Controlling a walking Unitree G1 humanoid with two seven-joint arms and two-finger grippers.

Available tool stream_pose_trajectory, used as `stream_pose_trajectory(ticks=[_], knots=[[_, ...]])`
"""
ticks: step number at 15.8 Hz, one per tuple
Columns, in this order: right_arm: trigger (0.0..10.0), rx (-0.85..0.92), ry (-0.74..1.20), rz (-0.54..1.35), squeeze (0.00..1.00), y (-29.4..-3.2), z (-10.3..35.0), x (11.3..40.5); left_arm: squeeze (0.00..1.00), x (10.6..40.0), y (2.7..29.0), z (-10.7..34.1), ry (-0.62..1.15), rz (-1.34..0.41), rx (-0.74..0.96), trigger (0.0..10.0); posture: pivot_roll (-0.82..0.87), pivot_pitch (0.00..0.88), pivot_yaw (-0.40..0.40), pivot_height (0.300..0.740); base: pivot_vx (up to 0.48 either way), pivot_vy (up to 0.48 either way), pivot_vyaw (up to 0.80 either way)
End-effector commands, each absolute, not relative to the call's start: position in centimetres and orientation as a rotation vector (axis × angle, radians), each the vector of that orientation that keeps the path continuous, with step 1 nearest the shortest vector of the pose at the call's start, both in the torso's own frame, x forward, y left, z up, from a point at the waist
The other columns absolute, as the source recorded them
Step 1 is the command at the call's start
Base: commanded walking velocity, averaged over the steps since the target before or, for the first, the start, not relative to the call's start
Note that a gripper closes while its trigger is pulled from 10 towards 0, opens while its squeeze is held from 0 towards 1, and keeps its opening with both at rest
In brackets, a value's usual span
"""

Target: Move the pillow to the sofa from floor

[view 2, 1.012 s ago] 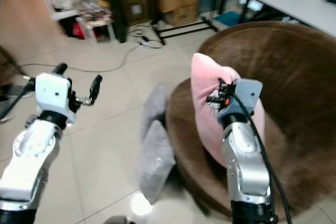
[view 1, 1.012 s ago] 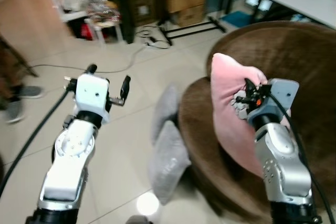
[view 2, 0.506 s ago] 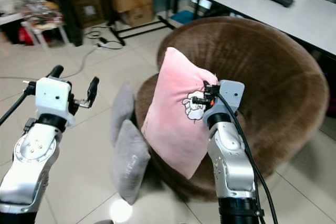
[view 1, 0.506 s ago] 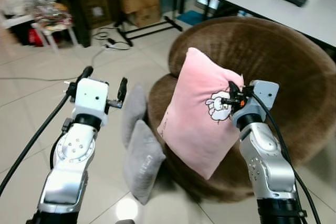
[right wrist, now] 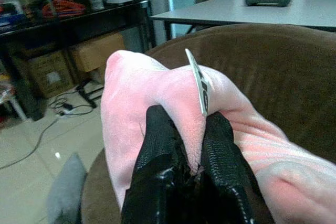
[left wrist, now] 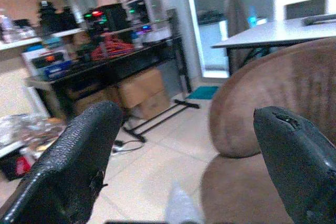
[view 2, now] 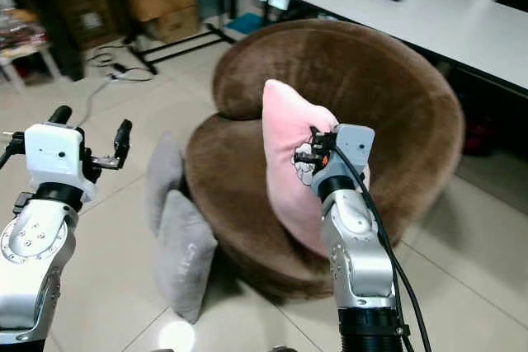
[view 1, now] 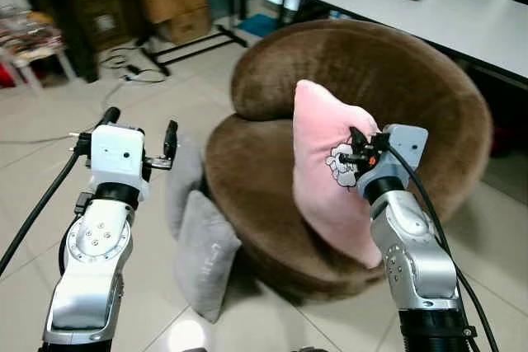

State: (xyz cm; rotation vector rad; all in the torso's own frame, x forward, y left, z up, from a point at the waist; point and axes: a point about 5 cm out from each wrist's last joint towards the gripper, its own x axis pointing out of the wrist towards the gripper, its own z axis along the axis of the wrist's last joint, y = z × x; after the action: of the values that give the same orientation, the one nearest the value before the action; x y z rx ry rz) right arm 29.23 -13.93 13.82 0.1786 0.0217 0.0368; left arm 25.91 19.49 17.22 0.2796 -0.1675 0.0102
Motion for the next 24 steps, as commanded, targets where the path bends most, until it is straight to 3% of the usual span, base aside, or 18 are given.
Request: stream_pose_trajectory(ticks=[1,7,11,19,24], knots=[[10.0,0.190,-0.006,0.043,0.00,-14.0,14.7,29.7,0.00,25.8,19.3,17.6,-0.175,-0.003,0.273,10.0,0.10,0.000,-0.038,0.740,0.000,0.000,-0.80],[10.0,0.147,-0.006,0.128,0.00,-12.2,14.5,29.6,0.00,25.5,20.1,18.0,-0.169,0.002,0.272,10.0,0.13,0.000,-0.025,0.740,0.000,0.000,-0.67],[10.0,0.163,-0.021,0.139,0.00,-12.2,14.7,29.5,0.00,25.4,20.3,18.1,-0.166,0.007,0.272,10.0,0.13,0.000,-0.030,0.740,0.277,0.000,0.00],[10.0,0.181,-0.050,0.156,0.00,-12.4,15.4,29.7,0.00,25.6,19.9,18.3,-0.173,-0.018,0.277,10.0,0.13,0.000,-0.031,0.740,0.329,0.000,-0.79],[10.0,0.204,-0.141,0.250,0.00,-11.8,17.5,29.9,0.00,25.6,19.8,18.3,-0.177,-0.028,0.291,10.0,0.13,0.000,-0.033,0.740,0.332,0.000,0.00]])
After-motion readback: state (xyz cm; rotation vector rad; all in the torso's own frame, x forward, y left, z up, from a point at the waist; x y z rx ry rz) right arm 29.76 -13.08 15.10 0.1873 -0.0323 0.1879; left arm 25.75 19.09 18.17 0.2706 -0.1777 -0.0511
